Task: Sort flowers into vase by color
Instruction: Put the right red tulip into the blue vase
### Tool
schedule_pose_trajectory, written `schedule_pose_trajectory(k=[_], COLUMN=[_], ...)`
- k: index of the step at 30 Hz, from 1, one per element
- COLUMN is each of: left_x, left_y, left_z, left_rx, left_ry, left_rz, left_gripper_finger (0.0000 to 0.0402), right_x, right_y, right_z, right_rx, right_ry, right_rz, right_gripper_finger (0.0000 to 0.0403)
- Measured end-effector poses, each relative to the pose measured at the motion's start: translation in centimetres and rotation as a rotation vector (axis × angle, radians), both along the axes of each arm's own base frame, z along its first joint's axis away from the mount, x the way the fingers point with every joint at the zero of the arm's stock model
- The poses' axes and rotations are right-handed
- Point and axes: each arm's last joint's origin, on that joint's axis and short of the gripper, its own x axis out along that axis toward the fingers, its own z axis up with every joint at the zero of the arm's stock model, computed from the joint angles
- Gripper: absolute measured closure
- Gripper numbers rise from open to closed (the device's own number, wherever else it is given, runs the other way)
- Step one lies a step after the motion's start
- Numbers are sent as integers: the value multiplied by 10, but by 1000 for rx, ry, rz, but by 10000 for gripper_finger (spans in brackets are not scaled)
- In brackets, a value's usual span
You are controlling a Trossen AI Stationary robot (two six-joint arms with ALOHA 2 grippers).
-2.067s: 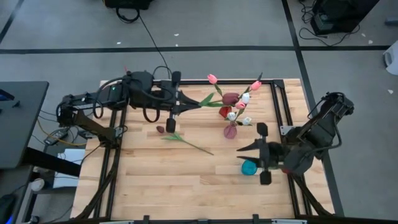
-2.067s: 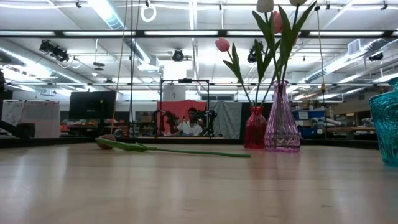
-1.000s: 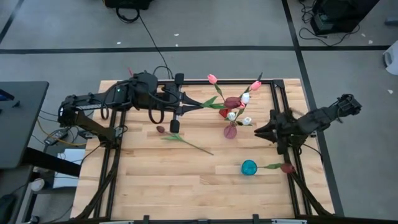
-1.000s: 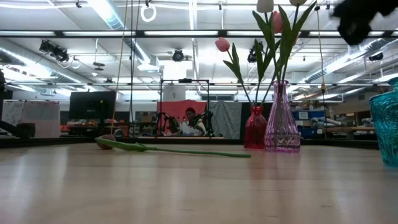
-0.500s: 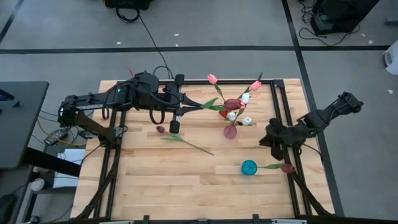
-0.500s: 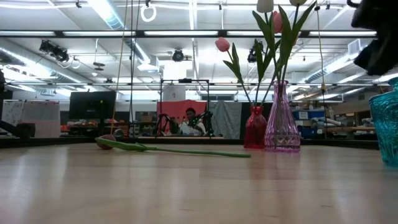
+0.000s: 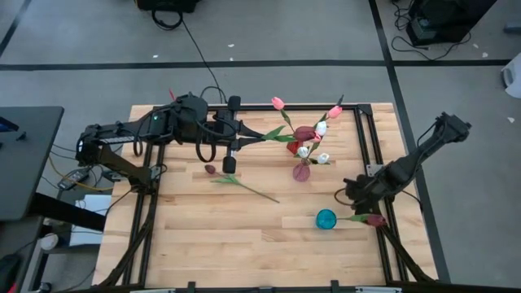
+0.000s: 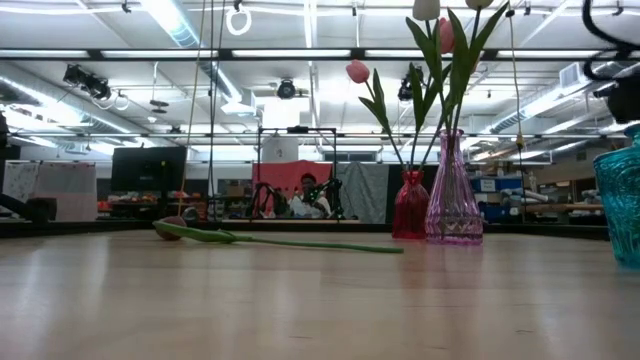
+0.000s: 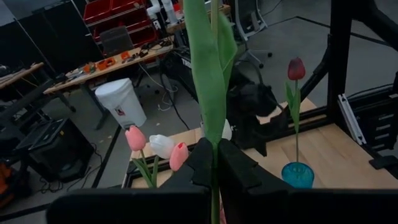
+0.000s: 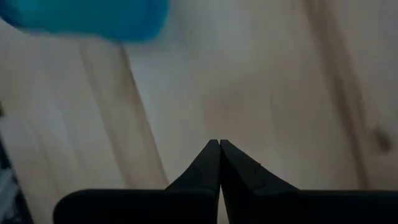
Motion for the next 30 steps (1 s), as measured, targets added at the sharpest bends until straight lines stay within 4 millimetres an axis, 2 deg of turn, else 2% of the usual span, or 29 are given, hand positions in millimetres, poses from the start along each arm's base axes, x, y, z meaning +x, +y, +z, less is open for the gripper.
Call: schedule_pose_trajectory(k=[6,13,16,24,30], left_x=[0,0,0,0,0], left_y=[0,1,1,1,1], left_z=[0,0,0,0,0], left_rx=[1,4,4,3,4], left_ry=[0,-1,-1,-1,-3], left_rz=[5,23,23,22,26], left_gripper_finger=[386,386,386,386,386], right_x=[-3,8,10,26,36], right_y=[8,17,18,31,39], right_z=[-15,-9,-10,-18,-24], right_rx=[73,111,102,151,186], right_ry=[89,-82,-100,-88,-93], right_rz=[-40,-142,-186,-238,-234], right_gripper_finger=[385,376,359,278,265])
